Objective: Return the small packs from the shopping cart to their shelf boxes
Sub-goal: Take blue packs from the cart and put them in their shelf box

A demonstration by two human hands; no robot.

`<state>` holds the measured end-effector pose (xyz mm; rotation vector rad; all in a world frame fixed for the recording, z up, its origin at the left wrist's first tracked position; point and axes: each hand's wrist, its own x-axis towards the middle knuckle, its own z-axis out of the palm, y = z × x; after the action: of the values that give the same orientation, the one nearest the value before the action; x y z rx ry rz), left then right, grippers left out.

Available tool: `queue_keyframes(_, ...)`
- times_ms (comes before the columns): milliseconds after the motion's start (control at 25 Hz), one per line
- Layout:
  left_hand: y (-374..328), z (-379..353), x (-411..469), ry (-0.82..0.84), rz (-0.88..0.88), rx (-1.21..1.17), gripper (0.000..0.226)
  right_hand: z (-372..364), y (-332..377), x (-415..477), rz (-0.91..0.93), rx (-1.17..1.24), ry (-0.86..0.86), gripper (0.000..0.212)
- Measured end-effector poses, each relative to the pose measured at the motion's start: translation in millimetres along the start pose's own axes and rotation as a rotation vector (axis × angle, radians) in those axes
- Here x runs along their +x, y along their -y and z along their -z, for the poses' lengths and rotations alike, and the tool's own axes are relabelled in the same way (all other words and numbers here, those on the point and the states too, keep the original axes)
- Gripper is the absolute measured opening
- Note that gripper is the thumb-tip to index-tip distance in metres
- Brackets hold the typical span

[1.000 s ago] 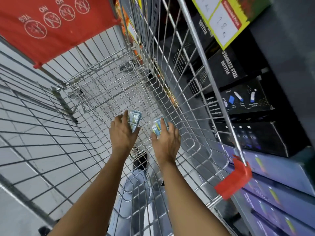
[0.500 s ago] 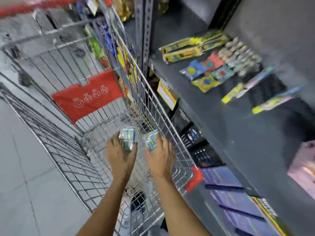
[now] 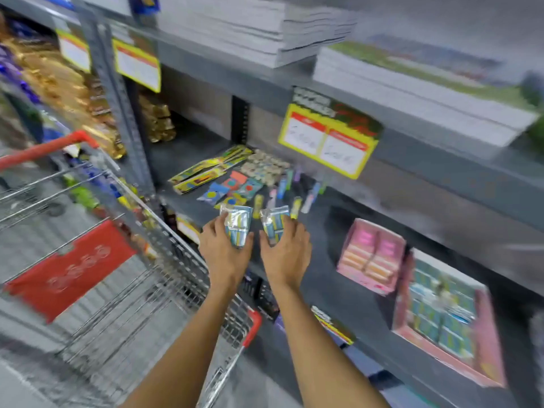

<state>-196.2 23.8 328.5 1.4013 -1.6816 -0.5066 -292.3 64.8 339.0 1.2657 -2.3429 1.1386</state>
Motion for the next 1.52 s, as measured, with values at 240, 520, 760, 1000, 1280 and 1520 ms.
queue_keyframes(240, -120.2, -70.4, -62.8, 0.245, -0.116, -0.11, 0.063, 95.2, -107.6, 22.1, -0.199, -0.18, -0.167, 0.049)
queue_keyframes(520, -198.1, -130.6, -154.9, 0.514, -0.214, -0.154, 0.065, 184.4, -208.8, -3.5, -0.397, -0.341, -0.279, 0.047)
queue_keyframes(760, -211.0, -149.7, -196.5, 0.673, -0.304, -0.026, 0.063, 205.4, -248.3, -43.7, -0.532, -0.407, -0.196, 0.052)
queue_keyframes(1000, -191.4, -160.2, -200.1, 0.738, -0.502, 0.096, 0.058, 192.4, -251.2, -60.7, -0.573, -0.422, -0.151, 0.032)
queue_keyframes(1280, -195.4, -157.5, -211.8, 0.826, -0.493, 0.21, 0.066, 188.8, -255.4, -61.5, -0.607, -0.439, -0.179, 0.012)
queue_keyframes(1520, -187.4, -164.3, -210.4, 0.851, -0.582, 0.278, 0.073, 186.6, -261.5, -63.2, -0.562, -0.495, -0.185, 0.012)
